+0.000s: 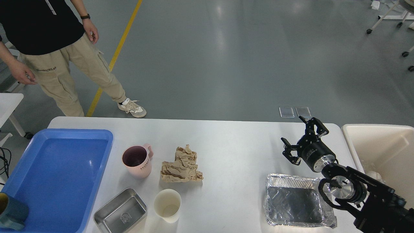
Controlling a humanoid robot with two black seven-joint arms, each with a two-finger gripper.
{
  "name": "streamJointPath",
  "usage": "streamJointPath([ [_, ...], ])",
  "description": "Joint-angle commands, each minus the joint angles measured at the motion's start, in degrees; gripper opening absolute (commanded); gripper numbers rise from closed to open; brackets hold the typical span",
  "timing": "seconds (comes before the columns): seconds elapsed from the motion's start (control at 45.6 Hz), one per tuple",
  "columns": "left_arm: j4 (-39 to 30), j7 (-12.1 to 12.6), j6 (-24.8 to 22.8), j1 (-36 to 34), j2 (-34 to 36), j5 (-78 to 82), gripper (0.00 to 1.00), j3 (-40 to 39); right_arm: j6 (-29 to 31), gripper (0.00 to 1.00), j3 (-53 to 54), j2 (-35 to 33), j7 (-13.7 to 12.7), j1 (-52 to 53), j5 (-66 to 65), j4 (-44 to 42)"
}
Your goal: Tidy desktop
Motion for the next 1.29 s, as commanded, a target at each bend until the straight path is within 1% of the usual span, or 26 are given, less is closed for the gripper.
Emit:
streamJointPath([
  [0.0, 0.3, -2.1, 0.1, 0.2, 0.0, 0.9, 0.97, -0.1, -0.1, 1.00, 0.0, -0.1, 0.0, -0.2, 0.0, 0.0],
  [0.153, 0.5, -6.3, 0.6, 0.5, -1.2, 1.2, 0.97, 0.0, -0.1, 1.00, -0.1, 0.0, 0.0, -0.1, 0.0, 0.0],
  [0.351, 0.9, -9.2, 0.6, 0.3, -3.5, 4.0, 0.97, 0.2, -0.3, 1.00, -0.1, 0.1, 0.0, 0.0, 0.0, 0.1],
  [0.46, 1.6, -9.0, 0.6, 0.2, -4.3, 3.6, 0.97, 0.7, -0.3, 1.00, -0.1, 0.0, 0.1, -0.1, 0.0, 0.0],
  [0.592, 4.2, -8.7, 1.2, -1.4, -9.2, 3.6, 0.97, 1.1, -0.4, 1.00, -0.1, -0.1, 0.1, -0.2, 0.0, -0.1],
  [0.68, 5.3, -9.5, 0.3, -2.7, -10.6, 4.2, 0.97, 1.7, -0.4, 1.00, -0.1, -0.1, 0.1, -0.2, 0.0, -0.1],
  [0.921, 5.4, -9.7, 0.3, -14.1, -10.8, 8.5, 0.97, 11.3, -0.8, 1.00, -0.1, 0.3, 0.2, -0.1, 0.0, 0.0],
  [1.074, 5.4, -9.6, 0.1, -17.3, -11.1, 14.2, 0.97, 16.7, -0.8, 1.00, 0.0, 0.1, 0.2, 0.0, 0.0, 0.0],
  [1.14, 5.5, -9.1, 0.3, -18.8, -12.3, 17.0, 0.97, 19.2, -0.8, 1.00, 0.0, 0.1, 0.2, 0.1, 0.0, 0.0],
  [1.272, 6.0, -8.9, -0.6, -25.4, -13.7, 19.8, 0.97, 23.8, -0.9, 1.00, 0.0, 0.3, 0.3, 0.3, 0.0, 0.0],
])
